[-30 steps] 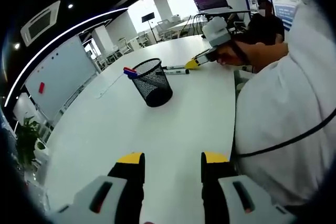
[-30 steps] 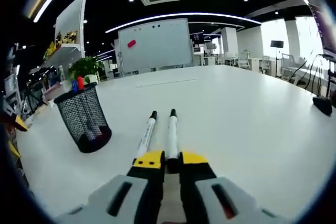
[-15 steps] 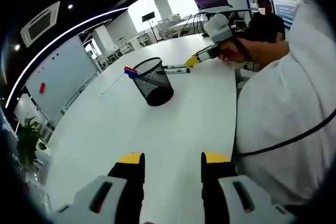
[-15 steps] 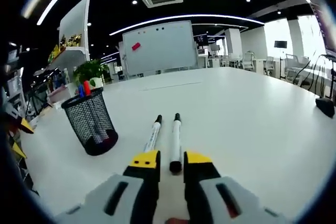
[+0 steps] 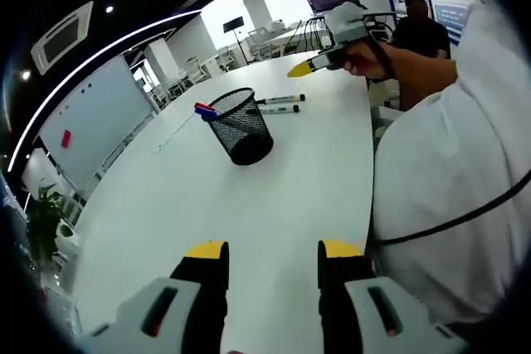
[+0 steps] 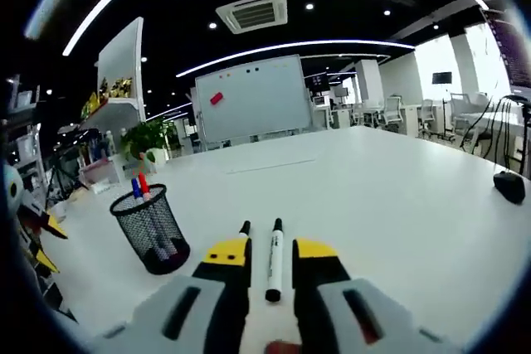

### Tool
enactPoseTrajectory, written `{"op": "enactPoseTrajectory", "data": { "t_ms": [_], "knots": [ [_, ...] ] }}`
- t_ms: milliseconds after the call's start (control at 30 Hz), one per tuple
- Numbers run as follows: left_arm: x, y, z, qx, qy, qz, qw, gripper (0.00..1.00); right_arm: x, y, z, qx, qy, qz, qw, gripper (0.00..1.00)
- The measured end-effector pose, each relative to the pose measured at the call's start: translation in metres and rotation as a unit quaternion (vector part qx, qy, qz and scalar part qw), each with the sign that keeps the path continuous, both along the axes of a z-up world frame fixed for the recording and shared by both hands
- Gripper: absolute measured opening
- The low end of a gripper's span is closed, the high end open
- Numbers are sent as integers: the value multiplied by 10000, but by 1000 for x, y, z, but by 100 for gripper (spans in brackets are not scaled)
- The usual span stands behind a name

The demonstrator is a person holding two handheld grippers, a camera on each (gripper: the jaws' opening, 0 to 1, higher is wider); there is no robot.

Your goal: Pick up the whiteboard markers from the pen holder and place them facing the whiteboard neatly

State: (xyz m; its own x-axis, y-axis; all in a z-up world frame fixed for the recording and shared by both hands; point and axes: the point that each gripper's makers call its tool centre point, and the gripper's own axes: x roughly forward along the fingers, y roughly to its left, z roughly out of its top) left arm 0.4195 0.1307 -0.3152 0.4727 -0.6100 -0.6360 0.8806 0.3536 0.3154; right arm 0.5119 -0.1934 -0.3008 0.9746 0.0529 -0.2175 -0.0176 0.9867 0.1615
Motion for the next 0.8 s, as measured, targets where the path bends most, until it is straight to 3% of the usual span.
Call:
{"op": "enactPoseTrajectory", "data": {
  "t_ms": [67,333,567,800],
  "knots": [
    [0,0,0,-6,6,-3,10000,45,2,-1,-4,-123,84,28,9999,20],
    [0,0,-1,13,14,12,10000,45,3,3,-11,-40,142,133,9998,19],
    [0,0,-2,34,24,-3,10000,45,5,4,-6,-102,97,216,9997,18],
    [0,0,-4,50,35,0,10000,45,7,24,4,-253,57,684,9973,18]
  ]
}}
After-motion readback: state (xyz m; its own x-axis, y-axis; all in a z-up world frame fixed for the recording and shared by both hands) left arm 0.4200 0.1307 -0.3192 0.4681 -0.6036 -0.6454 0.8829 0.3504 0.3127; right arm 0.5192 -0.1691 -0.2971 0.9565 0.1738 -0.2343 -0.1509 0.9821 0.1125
